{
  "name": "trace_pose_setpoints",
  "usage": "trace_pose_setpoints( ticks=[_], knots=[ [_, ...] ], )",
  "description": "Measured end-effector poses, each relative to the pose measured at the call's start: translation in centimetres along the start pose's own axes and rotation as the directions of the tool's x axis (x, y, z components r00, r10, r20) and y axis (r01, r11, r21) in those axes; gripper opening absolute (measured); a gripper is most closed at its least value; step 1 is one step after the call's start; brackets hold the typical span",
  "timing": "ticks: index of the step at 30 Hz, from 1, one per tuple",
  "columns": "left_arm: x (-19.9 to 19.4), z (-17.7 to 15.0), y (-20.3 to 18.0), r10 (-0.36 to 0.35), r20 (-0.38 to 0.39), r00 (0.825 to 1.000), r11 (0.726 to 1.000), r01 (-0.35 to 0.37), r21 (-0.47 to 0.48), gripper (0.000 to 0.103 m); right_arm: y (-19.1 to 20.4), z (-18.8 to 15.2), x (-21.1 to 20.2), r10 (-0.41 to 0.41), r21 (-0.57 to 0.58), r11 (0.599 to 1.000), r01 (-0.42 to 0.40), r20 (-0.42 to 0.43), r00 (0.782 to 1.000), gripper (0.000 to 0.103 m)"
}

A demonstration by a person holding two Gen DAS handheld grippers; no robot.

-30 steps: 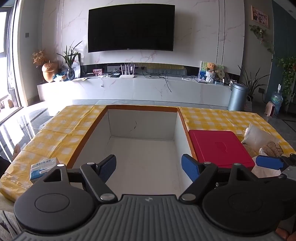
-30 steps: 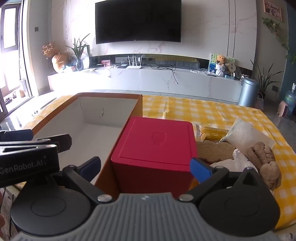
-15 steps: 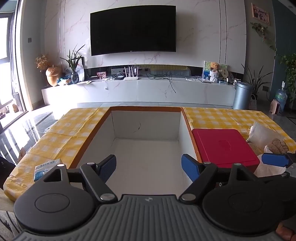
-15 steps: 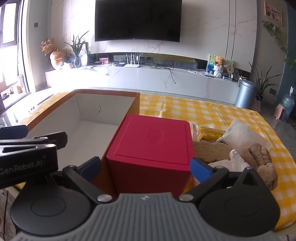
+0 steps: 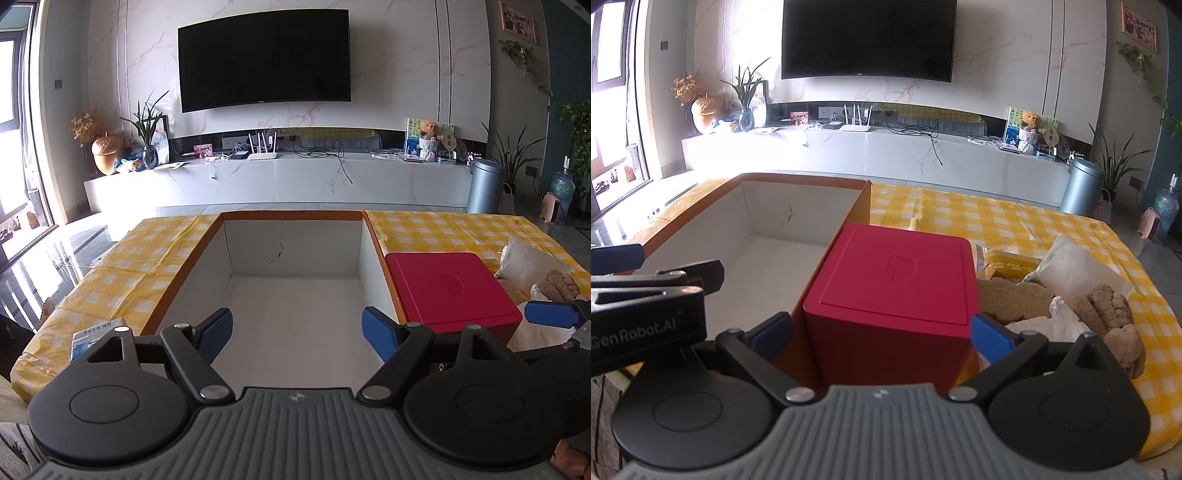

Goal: Organize soft objects

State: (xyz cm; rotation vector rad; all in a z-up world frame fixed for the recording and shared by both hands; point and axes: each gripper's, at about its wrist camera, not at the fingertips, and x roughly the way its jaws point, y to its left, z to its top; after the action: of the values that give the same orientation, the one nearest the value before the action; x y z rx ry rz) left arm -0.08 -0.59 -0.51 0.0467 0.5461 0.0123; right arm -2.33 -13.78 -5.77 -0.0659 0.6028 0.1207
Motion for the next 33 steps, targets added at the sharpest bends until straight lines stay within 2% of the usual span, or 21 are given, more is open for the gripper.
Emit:
trace_pose_setpoints(
  ticks=[33],
  knots=[
    [-0.03,0.34,0.12,0.003,-0.021,1.000,1.000,-0.003,-0.018,0.093,0.03,-0.04,-0.11,0.002,0.002,1.000,-0.002,0.000,1.000,0.101]
  ],
)
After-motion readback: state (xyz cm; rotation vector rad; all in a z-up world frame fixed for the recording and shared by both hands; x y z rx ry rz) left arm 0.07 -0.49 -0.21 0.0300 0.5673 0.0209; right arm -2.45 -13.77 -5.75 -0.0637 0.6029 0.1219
